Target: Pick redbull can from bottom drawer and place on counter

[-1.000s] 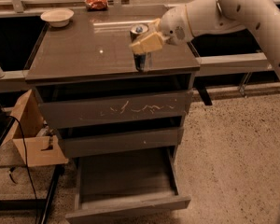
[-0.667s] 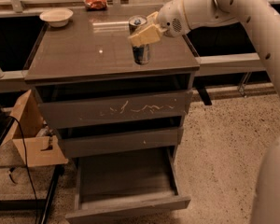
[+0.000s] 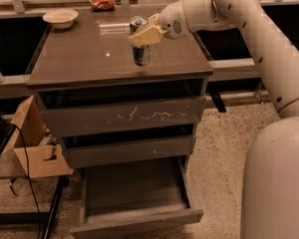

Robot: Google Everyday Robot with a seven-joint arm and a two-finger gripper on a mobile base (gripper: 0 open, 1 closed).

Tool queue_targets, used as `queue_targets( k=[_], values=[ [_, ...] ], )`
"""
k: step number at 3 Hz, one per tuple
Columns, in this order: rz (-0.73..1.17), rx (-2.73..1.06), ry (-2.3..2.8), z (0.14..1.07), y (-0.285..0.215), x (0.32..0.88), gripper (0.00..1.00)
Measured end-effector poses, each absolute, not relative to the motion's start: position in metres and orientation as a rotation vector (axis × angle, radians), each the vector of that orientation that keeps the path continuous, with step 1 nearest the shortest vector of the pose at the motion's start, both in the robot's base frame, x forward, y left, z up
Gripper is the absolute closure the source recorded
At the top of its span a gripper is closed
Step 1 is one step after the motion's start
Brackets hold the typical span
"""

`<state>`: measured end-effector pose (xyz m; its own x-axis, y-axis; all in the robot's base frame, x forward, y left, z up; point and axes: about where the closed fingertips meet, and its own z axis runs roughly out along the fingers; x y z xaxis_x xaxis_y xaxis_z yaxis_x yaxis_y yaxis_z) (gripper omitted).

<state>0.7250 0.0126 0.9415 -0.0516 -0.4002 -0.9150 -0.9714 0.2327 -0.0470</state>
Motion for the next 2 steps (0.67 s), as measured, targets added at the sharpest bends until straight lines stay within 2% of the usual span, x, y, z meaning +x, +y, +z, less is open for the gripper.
queue_targets(
  k=[2],
  values=[
    [0.858,-1.298,1.582,0.925,0.0319,0.733,1.0]
  ],
)
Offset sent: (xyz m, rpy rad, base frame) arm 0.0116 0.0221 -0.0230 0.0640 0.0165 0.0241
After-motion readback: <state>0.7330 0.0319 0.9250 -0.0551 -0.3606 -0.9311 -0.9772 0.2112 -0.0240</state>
